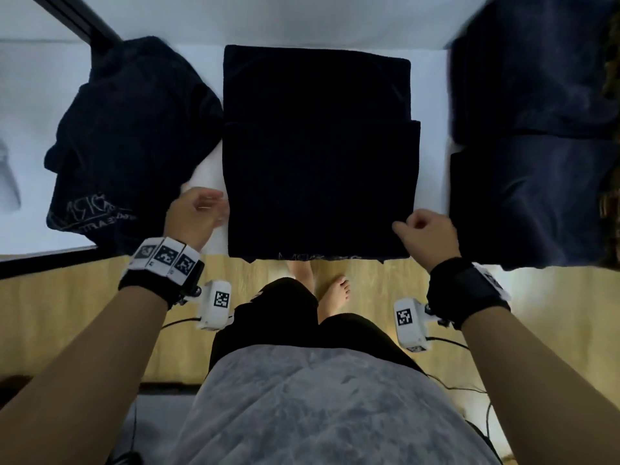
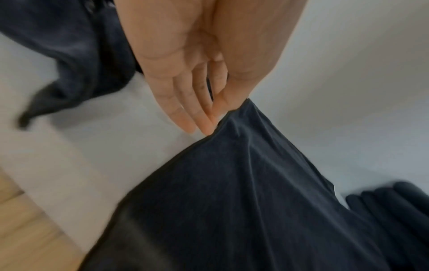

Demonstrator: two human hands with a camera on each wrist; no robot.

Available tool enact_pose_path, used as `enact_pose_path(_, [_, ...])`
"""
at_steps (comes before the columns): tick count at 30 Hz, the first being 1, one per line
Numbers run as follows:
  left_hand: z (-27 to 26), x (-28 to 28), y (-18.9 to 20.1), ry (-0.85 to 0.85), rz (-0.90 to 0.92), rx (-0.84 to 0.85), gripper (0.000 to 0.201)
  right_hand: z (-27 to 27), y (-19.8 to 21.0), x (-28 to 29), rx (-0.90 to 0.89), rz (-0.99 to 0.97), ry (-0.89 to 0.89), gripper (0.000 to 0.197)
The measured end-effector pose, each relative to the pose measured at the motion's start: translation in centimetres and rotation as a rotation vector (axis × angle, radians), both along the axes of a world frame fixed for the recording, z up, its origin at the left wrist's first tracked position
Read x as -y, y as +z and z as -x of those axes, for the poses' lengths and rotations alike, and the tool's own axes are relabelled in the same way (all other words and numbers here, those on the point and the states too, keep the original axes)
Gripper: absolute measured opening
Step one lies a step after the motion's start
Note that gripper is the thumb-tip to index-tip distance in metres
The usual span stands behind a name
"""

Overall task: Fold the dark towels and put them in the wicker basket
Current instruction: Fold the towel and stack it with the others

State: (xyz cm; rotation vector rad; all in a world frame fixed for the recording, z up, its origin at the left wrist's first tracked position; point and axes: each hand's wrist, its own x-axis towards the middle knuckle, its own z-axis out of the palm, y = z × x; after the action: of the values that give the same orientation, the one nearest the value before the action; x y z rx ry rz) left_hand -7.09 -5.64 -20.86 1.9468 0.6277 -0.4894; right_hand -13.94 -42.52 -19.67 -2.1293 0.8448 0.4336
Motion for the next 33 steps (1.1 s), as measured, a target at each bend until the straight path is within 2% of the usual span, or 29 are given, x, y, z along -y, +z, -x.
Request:
enact_pose_path(4, [4.5,0.3,0.1,-0.020,-0.075,-0.033,0.018,3.5,-0.7,0.4,-0.211,-0.102,0.163,0.036])
enact_pose_path(6, [6.5,0.4,-0.3,-0.001,-0.125,-0.074,0.015,5.0,-1.3,1.2,-0.335,-0.193,0.251,0.029])
enact_pose_path(8, [8.4,0.5,-1.0,0.014,-0.178,-0.140,0.014,6.2,-2.2,2.1,-0.393,-0.242,0.246,0.015])
enact_pose_path(9, [9.1,0.6,-1.5,0.023,-0.189,-0.168,0.013,6.5,-2.7,2.4,-0.384,-0.228,0.220,0.014])
enact_pose_path(11, [9.9,1.0,-2.4,0.038,-0.170,-0.221,0.019,7.1,-3.7,2.7,-0.327,-0.204,0.112,0.027])
enact_pose_path(13, [10.0,1.4,-3.1,0.075,-0.078,-0.265,0.029,7.5,-4.3,2.3,-0.260,-0.285,-0.035,0.037])
enact_pose_path(15, [10.0,2.0,-3.5,0.105,0.001,-0.270,0.026,7.7,-4.5,1.6,-0.233,-0.382,-0.112,0.030])
enact_pose_path(17, [10.3,2.5,-3.8,0.107,0.012,-0.264,0.017,7.7,-4.7,0.7,-0.210,-0.418,-0.102,0.017])
enact_pose_path(19, [10.6,2.7,-4.0,0.035,-0.066,-0.270,0.013,7.5,-4.9,0.0,-0.195,-0.398,-0.069,0.014])
enact_pose_path(21, [10.8,2.5,-3.9,-0.107,-0.212,-0.308,0.020,7.4,-5.0,-0.2,-0.217,-0.357,-0.048,0.016])
enact_pose_path(22, [10.9,2.3,-3.8,-0.126,-0.248,-0.325,0.024,7.4,-4.8,-0.1,-0.234,-0.347,-0.052,0.012])
enact_pose_path(24, [11.2,2.1,-3.4,-0.035,-0.202,-0.335,0.021,7.4,-4.2,0.3,-0.260,-0.359,-0.087,0.008])
enact_pose_path(26, [11.6,1.9,-2.7,0.143,-0.097,-0.325,0.011,7.4,-3.4,1.2,-0.252,-0.376,-0.146,0.018])
enact_pose_path(28, [12.0,1.8,-2.2,0.262,-0.033,-0.286,0.012,7.3,-2.5,2.0,-0.216,-0.387,-0.191,0.016])
enact_pose_path(31, [12.4,1.7,-1.0,0.347,-0.022,-0.165,0.026,7.2,-1.3,2.9,-0.152,-0.314,-0.150,0.015])
enact_pose_path(33, [12.6,2.0,0.1,0.379,0.015,-0.073,0.018,7.0,-0.1,3.1,-0.044,-0.279,-0.132,0.019])
